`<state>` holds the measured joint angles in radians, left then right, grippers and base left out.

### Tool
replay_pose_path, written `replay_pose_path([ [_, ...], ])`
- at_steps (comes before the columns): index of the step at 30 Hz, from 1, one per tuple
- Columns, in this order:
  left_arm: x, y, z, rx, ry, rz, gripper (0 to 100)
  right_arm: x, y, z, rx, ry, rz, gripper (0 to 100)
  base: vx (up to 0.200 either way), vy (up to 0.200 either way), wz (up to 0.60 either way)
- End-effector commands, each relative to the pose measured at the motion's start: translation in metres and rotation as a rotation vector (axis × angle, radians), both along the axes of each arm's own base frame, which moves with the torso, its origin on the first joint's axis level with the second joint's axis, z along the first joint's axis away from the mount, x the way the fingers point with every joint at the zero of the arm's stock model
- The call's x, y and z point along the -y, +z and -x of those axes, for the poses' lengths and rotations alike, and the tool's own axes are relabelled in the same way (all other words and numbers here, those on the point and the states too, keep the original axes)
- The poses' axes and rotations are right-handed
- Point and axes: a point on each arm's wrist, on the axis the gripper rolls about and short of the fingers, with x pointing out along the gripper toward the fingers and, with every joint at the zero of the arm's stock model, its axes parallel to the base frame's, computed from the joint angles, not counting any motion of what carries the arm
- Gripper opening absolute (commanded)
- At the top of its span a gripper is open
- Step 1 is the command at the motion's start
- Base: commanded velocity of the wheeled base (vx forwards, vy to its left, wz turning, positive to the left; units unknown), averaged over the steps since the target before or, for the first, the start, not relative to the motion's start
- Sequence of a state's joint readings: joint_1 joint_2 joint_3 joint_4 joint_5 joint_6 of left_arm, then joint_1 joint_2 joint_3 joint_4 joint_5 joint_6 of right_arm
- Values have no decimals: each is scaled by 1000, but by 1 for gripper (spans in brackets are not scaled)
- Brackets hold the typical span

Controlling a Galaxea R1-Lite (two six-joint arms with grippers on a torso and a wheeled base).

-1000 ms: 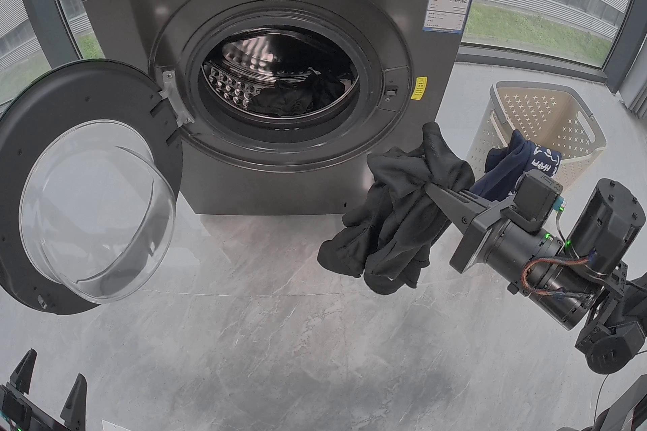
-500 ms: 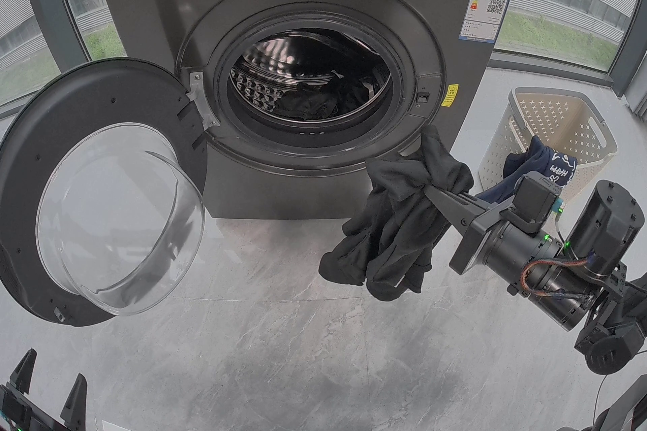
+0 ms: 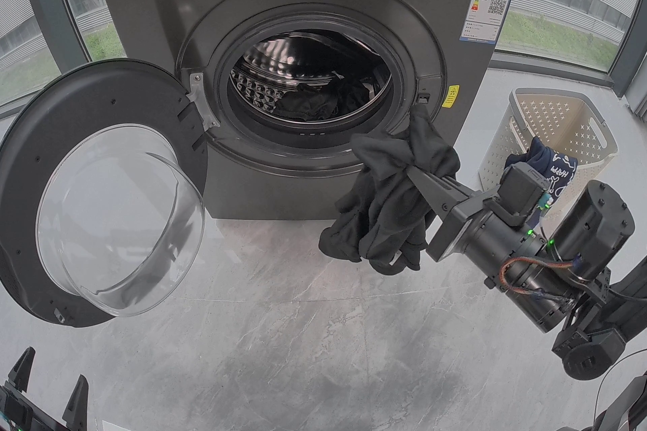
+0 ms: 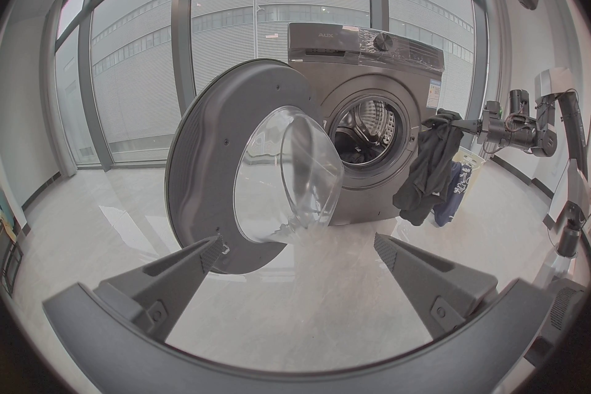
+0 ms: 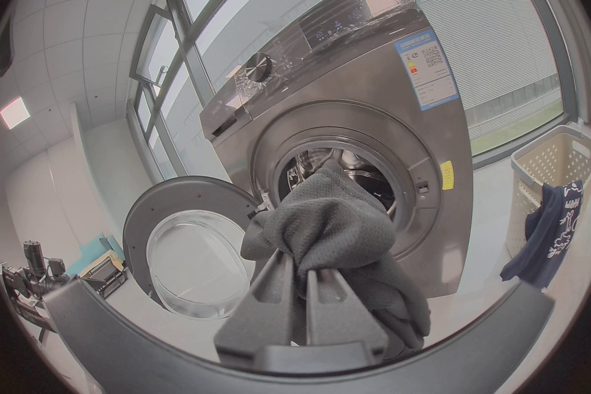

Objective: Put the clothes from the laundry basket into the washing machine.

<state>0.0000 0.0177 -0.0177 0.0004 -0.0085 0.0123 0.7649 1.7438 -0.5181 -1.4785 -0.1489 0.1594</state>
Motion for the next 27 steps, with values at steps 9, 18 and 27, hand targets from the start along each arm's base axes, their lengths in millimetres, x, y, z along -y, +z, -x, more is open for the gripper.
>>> replay_pose_path([
  [9,3,48,-12,14,-147,43,100,-37,9,-26,62,28,-60,0,0,0,0],
  [18,10,62,-46,-122,-445,49,100,-46,14,-35,84,42,-80,0,0,0,0],
  [27,26,75,-107,-202,-635,49,100,-52,17,-49,110,47,-93,0,0,0,0],
])
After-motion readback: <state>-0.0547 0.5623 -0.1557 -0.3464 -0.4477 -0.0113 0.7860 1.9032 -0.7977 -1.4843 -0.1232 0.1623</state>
